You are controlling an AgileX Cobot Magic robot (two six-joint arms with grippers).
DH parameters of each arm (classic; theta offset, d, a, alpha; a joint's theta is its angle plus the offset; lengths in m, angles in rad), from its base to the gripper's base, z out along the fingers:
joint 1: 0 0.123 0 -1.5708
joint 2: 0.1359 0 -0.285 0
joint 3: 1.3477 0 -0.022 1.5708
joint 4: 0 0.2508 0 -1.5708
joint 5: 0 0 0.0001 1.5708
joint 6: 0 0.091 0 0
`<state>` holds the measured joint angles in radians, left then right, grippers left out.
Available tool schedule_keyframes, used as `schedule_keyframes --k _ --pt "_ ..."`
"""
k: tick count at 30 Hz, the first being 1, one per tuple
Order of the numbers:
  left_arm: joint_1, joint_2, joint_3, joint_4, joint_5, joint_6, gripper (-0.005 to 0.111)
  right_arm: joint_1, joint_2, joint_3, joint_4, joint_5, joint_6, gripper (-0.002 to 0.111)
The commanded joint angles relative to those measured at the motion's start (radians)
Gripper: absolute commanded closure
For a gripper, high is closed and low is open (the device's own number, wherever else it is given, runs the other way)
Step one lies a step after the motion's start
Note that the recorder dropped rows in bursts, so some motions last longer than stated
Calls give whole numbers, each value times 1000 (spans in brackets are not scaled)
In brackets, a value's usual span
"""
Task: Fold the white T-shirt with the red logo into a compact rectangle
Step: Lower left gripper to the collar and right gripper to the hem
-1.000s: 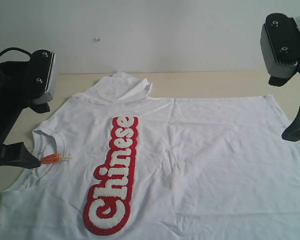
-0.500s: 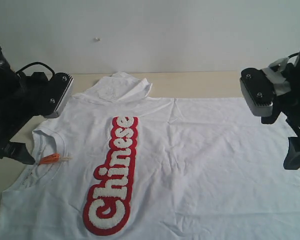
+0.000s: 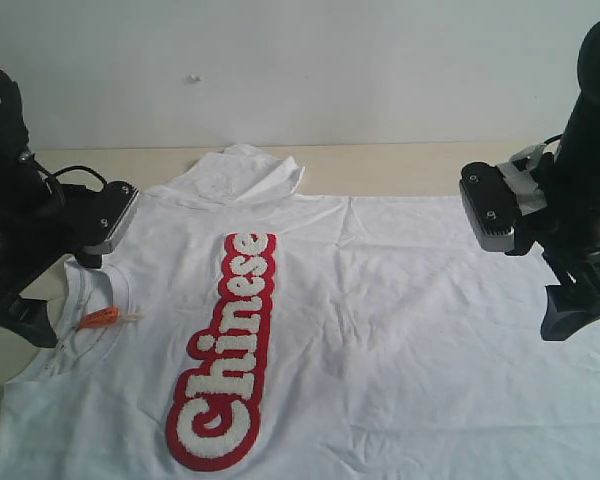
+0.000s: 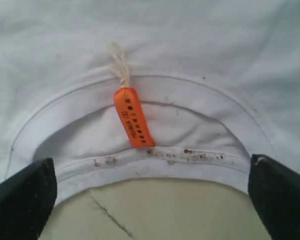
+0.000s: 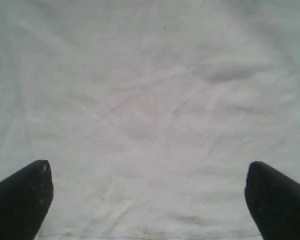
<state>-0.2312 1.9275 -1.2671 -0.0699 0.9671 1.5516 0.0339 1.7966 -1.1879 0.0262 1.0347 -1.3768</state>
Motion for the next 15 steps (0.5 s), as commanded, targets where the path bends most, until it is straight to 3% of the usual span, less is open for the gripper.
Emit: schedule_keyframes --k 1,4,15 --pt "2 43 -59 -87 17 -4 2 2 16 -4 -4 -10 -10 4" --pt "2 65 -85 -153 19 -2 2 2 20 -4 -4 -17 -10 4" --pt "2 152 -96 -129 27 -25 2 -37 56 -4 -4 -62 -28 4"
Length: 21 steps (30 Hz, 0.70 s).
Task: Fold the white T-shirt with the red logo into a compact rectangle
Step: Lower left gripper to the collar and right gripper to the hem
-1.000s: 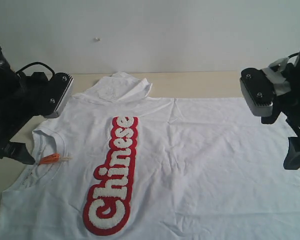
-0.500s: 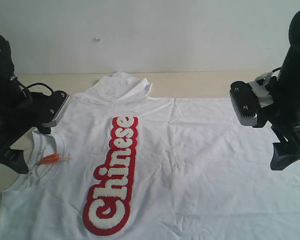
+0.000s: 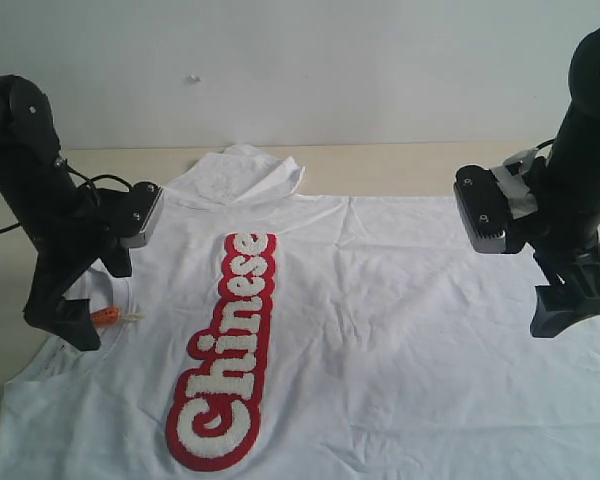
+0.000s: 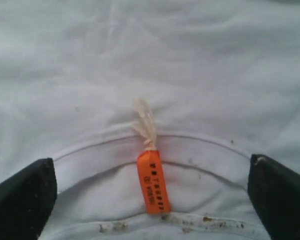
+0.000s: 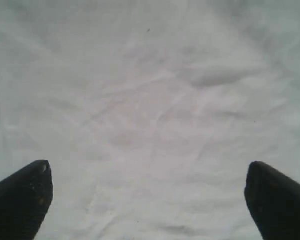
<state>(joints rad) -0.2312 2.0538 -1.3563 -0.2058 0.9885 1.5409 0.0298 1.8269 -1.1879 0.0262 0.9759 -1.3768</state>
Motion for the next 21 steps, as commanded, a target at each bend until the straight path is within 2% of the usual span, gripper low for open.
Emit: schedule_keyframes --k 1,7,21 --pt "2 31 -7 13 6 -21 2 -45 36 -4 -4 10 -49 4" --pt "2 69 -7 17 -24 -42 2 -97 90 -4 1 13 -125 4" --pt "2 98 -7 22 -57 -61 2 -122 197 -4 -39 -104 -69 4"
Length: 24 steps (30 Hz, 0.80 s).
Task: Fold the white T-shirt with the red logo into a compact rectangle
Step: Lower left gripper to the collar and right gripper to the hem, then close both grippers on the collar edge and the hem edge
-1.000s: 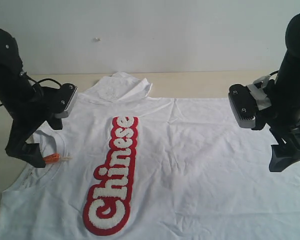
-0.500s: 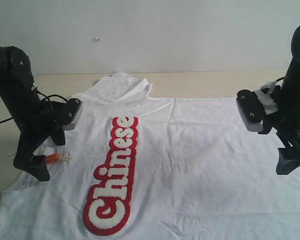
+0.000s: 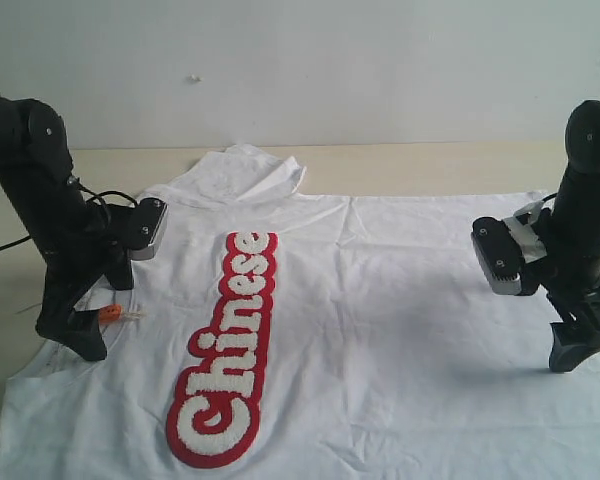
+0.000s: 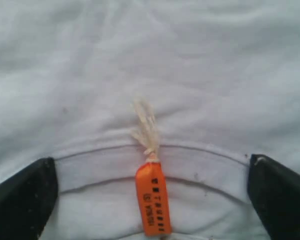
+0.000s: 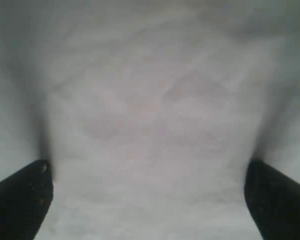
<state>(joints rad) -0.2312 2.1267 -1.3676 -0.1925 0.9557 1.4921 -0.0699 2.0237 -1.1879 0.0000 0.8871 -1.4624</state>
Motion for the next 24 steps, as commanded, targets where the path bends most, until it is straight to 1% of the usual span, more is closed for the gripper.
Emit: schedule_keyframes --k 1,7,11,14,18,21,24 --pt "2 25 5 8 -24 -12 2 -33 0 -4 -25 -16 33 4" --pt "2 25 5 8 -24 -12 2 -124 0 -4 -33 -1 58 4" --pt "2 25 5 8 -24 -12 2 -145 0 -4 -30 -3 53 4" --pt "2 25 5 1 -24 -12 2 -145 0 -4 30 -20 52 4" --pt "2 25 5 1 -24 -12 2 -145 0 -4 155 -118 33 4" --pt "2 25 5 1 -24 -12 2 -140 9 -4 124 -122 -105 4" --pt "2 25 5 1 -24 -12 2 -140 31 -4 10 -85 -125 4"
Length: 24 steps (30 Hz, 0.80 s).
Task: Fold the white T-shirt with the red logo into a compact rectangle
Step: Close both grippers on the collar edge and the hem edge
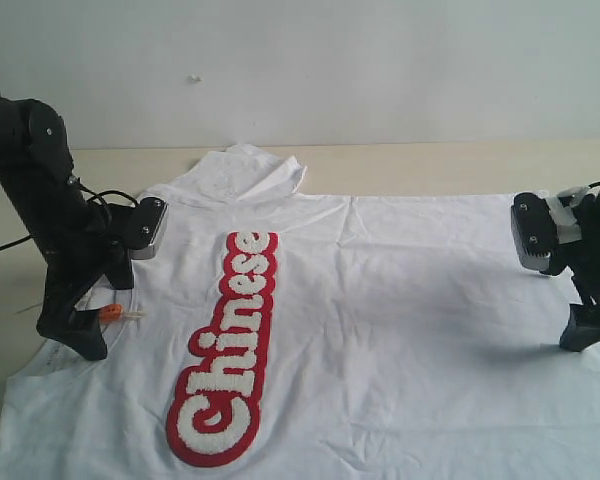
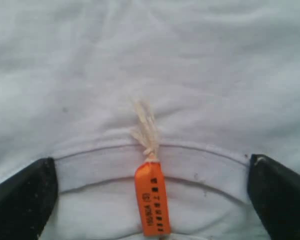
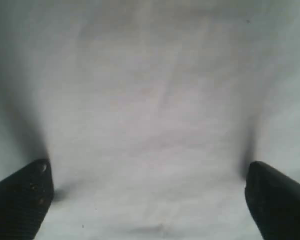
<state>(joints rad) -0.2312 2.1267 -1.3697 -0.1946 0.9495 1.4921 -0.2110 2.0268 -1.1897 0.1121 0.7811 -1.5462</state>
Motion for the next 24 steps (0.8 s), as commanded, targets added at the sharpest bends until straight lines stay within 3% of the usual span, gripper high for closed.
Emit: schedule_keyframes --k 1,10,24 --pt "2 25 7 3 -20 -12 2 2 35 -2 -112 28 -42 4" --pt "2 25 7 3 -31 -12 2 2 -88 -4 -66 86 -76 4" --pt "2 25 7 -3 -28 -12 2 2 24 -4 -66 106 -76 4"
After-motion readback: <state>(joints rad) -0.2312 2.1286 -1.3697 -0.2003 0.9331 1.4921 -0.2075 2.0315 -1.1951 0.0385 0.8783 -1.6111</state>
